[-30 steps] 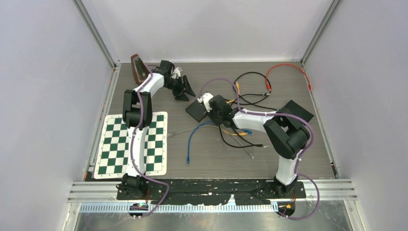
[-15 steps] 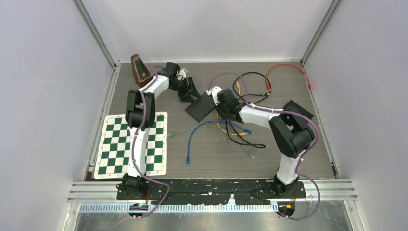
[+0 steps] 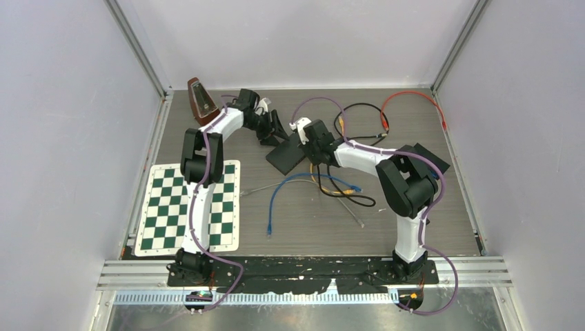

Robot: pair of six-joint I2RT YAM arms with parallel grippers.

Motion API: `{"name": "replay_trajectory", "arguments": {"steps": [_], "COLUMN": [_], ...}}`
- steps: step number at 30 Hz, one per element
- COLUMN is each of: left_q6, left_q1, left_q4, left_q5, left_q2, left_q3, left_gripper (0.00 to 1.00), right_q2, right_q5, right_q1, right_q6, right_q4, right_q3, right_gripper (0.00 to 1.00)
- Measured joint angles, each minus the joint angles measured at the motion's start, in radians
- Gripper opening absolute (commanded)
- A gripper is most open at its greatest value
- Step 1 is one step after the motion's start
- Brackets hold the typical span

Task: Insert the plug into the switch port
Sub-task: Insert the connector into the switch port.

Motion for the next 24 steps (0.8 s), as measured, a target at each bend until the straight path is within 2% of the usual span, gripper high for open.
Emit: {"name": "replay_trajectory", "arguments": {"steps": [7,24], "left_q6": [-0.002,-0.002], "left_q1": [0.0,0.0], "left_q4": [0.0,0.0], "left_q5": [0.0,-0.002], "left_q2": [0.0,0.0], "left_q3": [0.0,0.0], "left_gripper": [0.53,0.52], "right_q2": [0.014,-0.013], "right_q5": [0.029,-0.008], "right_q1": [0.0,0.007], "right_q6": [0.025,0.072], "right_q4": [-0.039,-0.068], "right_q3": [0.03,0.0], "right_gripper": [0.05,0.05]}}
